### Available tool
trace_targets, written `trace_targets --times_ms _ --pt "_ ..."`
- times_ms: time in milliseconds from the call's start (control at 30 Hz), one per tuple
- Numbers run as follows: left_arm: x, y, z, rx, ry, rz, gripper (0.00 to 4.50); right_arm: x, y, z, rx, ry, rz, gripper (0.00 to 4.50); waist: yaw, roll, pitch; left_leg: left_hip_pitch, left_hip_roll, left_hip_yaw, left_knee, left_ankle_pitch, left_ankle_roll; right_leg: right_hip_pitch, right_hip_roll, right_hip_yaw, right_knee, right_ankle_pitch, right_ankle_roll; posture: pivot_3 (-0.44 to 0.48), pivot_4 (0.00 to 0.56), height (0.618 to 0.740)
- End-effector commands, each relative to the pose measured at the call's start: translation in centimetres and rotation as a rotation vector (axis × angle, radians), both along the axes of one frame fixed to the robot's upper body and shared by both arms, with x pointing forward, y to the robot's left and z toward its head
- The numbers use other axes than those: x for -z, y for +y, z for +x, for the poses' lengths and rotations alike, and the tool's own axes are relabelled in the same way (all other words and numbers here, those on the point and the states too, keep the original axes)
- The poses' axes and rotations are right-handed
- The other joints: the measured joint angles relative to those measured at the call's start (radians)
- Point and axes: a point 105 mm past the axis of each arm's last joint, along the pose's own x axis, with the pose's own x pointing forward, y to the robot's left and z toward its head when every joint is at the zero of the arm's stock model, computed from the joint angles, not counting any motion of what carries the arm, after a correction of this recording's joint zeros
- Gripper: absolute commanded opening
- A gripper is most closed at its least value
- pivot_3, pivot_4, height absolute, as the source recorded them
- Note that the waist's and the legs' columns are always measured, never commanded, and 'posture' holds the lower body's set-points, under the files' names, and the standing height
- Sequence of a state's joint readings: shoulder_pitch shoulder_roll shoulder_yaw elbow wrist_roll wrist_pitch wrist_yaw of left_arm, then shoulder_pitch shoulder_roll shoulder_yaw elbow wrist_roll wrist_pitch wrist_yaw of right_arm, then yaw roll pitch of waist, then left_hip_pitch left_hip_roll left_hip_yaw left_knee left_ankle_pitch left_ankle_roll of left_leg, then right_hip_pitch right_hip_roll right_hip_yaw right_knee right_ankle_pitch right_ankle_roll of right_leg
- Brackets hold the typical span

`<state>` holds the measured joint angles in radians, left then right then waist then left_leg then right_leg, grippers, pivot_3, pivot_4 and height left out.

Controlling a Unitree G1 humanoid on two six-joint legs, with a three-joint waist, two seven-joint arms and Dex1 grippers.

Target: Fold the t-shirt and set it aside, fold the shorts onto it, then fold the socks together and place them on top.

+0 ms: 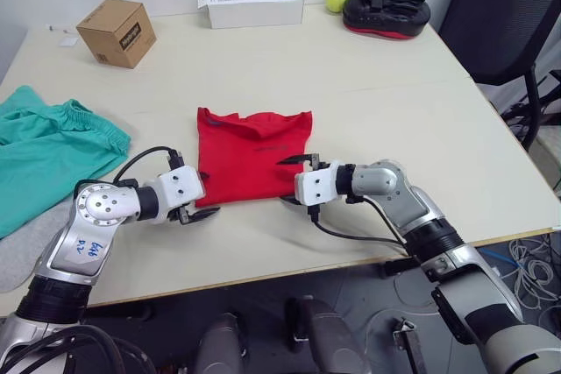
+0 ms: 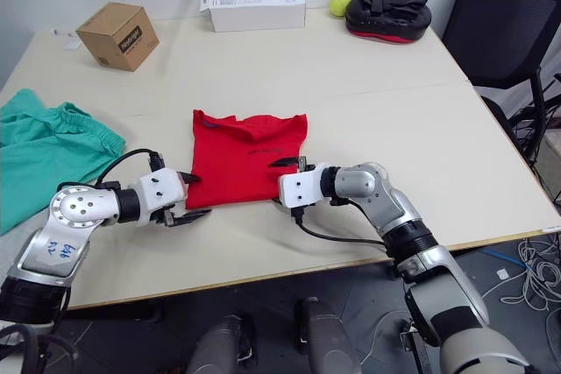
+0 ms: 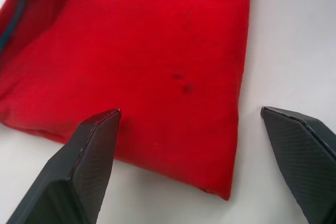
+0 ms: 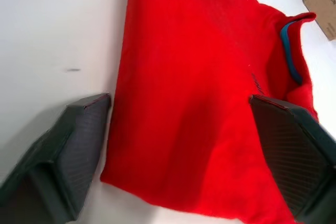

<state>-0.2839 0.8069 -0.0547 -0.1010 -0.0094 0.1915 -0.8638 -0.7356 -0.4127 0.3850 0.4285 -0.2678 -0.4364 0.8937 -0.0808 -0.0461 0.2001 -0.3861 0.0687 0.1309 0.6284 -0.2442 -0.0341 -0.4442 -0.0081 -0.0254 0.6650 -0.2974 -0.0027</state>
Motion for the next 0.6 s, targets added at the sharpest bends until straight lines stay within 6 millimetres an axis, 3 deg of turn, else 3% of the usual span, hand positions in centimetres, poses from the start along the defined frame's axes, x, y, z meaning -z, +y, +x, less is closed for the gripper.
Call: trace_targets --times_ms 33,167,367,400,600 --pt "0.2 0.1 0.3 -0.016 -0.013 0.008 3.01 0.0 -0.1 0.5 0.013 -0.016 0.005 2.85 0.001 0.0 0.0 0.0 0.0 0.0 0.0 0.0 0.001 0.0 0.0 0.0 0.0 0.0 0.001 0.0 0.15 0.74" --pt "0.7 -0.4 -0.3 0.009 0.037 -0.023 2.05 0.7 -0.8 -0.4 -0.027 0.036 -0.024 1.91 0.002 0.0 0.0 0.001 -0.001 0.0 0.0 0.0 0.003 0.0 0.0 0.001 0.001 0.001 0.001 0.0 0.15 0.74" --pt "1.1 -0.9 -4.1 0.098 0.143 -0.026 0.3 0.9 -2.2 -3.1 -0.1 0.136 -0.051 0.01 0.0 0.0 0.0 0.0 0.0 0.0 -0.001 0.0 0.001 0.0 0.0 0.002 0.0 0.001 0.002 0.0 0.15 0.74" --pt "1.2 -0.8 -4.3 0.093 0.144 -0.022 0.04 0.9 -2.4 -3.2 -0.097 0.139 -0.052 0.0 -0.001 -0.001 0.0 0.0 0.0 0.001 0.0 0.0 0.001 0.0 0.0 0.002 0.0 0.001 0.002 0.0 0.15 0.74" --pt "1.1 -0.7 -4.8 0.046 0.145 -0.075 0.04 1.0 -2.8 -3.7 -0.095 0.143 -0.044 0.0 0.001 -0.001 0.0 0.001 -0.001 0.0 0.0 -0.001 0.005 0.0 0.0 0.002 0.001 0.001 0.002 0.0 0.15 0.74"
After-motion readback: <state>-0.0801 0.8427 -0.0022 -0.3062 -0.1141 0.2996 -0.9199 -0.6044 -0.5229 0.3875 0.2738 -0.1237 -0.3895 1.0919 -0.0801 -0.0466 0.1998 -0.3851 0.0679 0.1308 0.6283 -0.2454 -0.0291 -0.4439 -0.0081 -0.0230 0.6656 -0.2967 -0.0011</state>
